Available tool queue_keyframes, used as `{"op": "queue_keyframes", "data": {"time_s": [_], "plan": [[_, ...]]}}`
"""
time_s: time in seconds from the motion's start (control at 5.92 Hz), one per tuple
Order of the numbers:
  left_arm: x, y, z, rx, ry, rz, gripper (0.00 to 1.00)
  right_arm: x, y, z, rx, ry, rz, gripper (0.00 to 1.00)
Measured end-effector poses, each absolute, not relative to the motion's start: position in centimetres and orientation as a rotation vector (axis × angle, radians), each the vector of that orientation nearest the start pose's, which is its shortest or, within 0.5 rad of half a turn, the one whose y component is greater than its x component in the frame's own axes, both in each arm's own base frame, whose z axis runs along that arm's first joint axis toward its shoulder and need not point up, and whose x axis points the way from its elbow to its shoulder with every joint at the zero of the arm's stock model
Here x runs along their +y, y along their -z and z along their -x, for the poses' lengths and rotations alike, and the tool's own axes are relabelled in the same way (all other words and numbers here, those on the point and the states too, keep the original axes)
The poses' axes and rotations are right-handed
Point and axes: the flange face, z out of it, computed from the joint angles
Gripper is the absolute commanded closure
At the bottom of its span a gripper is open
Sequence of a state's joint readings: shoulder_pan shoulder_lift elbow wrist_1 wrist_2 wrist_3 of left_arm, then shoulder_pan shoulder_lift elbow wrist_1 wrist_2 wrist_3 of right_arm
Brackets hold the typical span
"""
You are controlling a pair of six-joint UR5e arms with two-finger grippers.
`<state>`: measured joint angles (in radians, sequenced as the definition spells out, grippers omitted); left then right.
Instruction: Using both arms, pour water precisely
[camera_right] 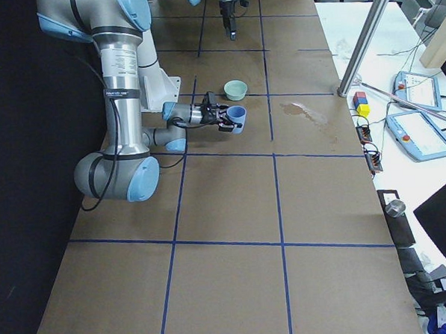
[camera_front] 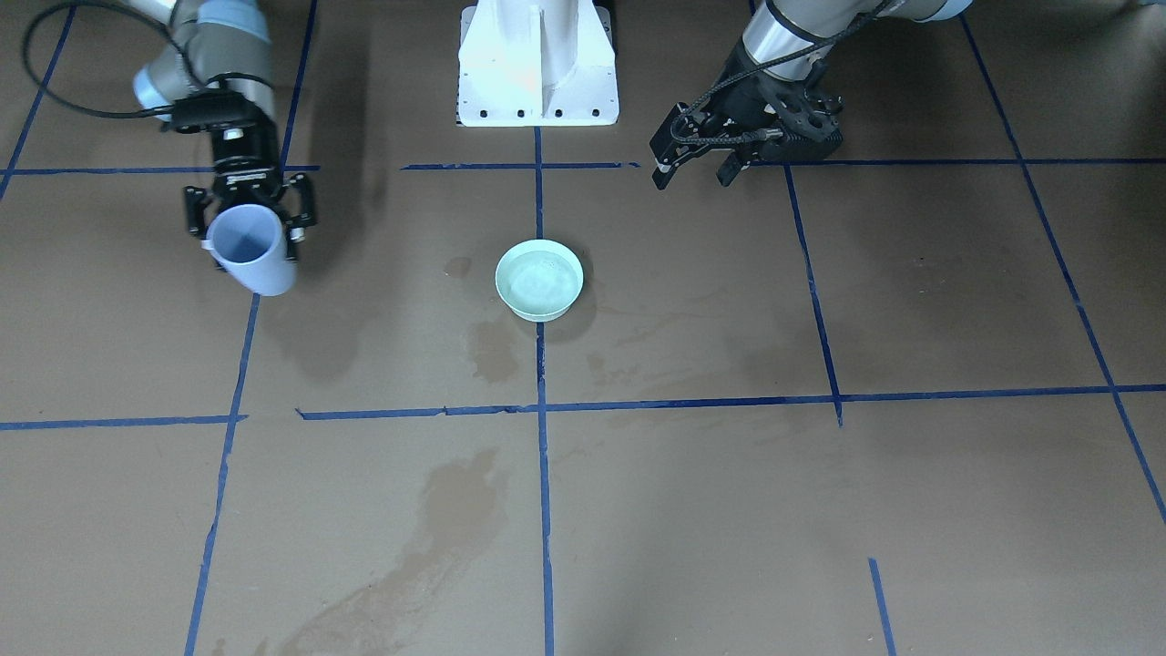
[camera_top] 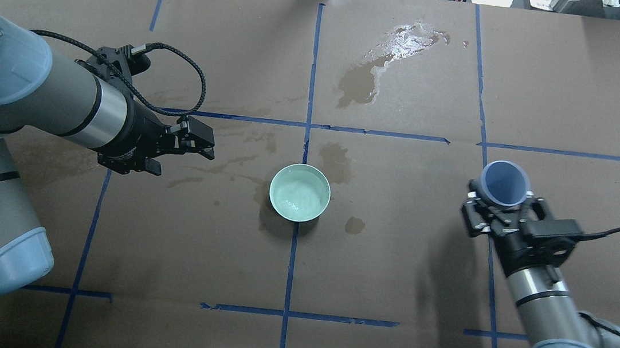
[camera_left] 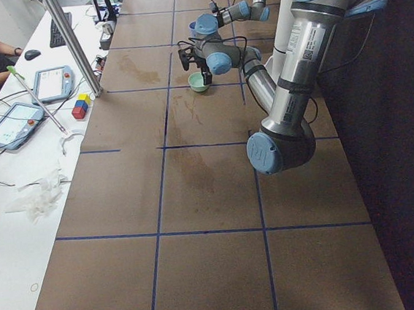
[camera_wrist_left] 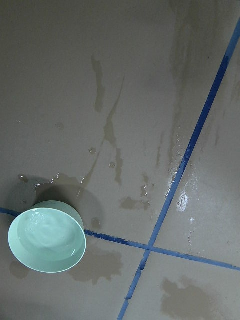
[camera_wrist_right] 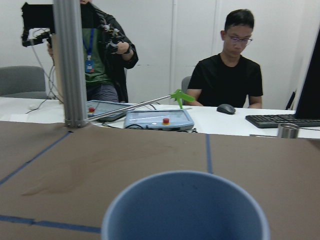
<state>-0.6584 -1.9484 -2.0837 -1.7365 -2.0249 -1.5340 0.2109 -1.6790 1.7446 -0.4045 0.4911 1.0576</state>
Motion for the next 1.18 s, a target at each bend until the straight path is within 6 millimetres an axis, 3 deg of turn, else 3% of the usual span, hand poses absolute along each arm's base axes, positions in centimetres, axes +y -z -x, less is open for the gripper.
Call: {"op": "queue_keyframes", "data": {"time_s": [0.34, 0.84, 1.18], "plan": [[-39.5, -20.9, -36.4, 1.119, 0.317, 0.032, 0.00, -32.3, -54.3, 30.9, -0.601, -0.473, -1.218, 1.00], [-39.1, -21.2, -35.7, 1.119, 0.317, 0.031, 0.00, -34.0, -62.6, 27.5, -0.602, -0.485, -1.172, 1.00], [-38.9, -21.4, -35.5, 1.118, 0.316, 0.031, 0.00, -34.6, -63.9, 26.4, -0.633, -0.478, -1.154, 0.91]]}}
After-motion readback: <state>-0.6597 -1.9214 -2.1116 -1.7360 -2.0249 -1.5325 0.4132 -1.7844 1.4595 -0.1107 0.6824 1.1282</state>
